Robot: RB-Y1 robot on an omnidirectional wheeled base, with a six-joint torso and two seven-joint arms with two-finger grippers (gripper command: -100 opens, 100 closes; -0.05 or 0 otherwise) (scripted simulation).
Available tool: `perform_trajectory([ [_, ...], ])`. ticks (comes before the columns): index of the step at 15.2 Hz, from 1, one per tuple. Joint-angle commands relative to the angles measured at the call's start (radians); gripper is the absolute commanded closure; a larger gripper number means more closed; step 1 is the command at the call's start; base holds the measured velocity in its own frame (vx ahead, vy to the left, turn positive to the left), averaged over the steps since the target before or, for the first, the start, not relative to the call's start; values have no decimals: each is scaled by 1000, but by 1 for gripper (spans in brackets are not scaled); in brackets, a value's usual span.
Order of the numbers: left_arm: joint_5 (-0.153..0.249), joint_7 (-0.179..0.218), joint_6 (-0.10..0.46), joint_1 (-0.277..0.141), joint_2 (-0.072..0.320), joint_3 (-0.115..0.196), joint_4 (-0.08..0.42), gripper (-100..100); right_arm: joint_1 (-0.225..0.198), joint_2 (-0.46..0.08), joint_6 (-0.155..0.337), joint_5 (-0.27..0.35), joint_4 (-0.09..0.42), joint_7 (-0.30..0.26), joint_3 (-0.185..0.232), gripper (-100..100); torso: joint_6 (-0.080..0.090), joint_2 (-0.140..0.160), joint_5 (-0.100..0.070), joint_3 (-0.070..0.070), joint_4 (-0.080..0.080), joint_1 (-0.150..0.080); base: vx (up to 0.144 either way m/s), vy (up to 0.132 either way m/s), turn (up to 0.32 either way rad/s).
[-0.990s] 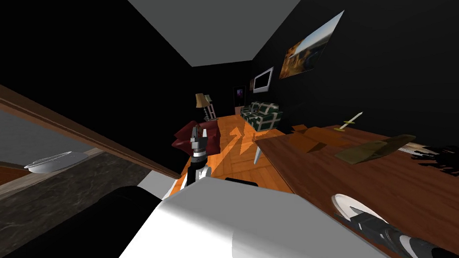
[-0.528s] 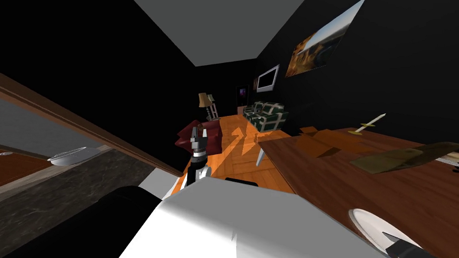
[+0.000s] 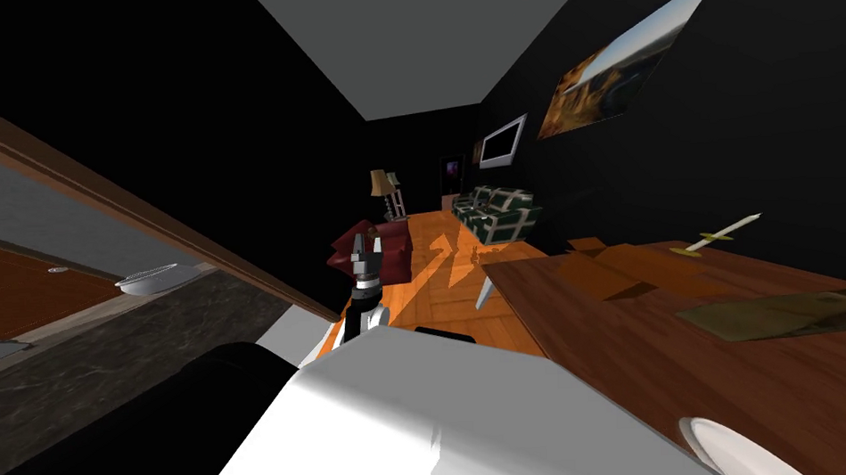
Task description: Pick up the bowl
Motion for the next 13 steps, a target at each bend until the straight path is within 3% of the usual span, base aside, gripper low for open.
perform_trajectory([
  [1,0,0,0,0,0,0,0,0,-2,31,25,4,2,5,6,-100,0,0,0,0,0,0,2,-49,90],
  [3,0,0,0,0,0,0,0,0,-8,61,41,8,13,13,11,-100,0,1,-1,1,0,-4,-3,-75,100],
  [4,0,0,0,0,0,0,0,0,-4,45,26,4,12,12,5,-100,0,2,-1,1,0,-5,-1,-51,44],
  [5,0,0,0,0,0,0,0,0,-6,49,28,5,15,14,6,100,0,2,-1,1,0,-5,0,-19,5],
  [9,0,0,0,0,0,0,0,0,-6,48,28,6,15,14,6,100,0,2,-1,1,1,-2,0,-2,0],
  [12,0,0,0,0,0,0,0,0,6,-8,5,-1,-12,-4,0,100,2,2,1,1,0,3,-2,57,-107],
  [13,0,0,0,0,0,0,0,0,1,8,9,1,-1,4,1,100,1,2,2,2,1,4,-2,42,-36],
])
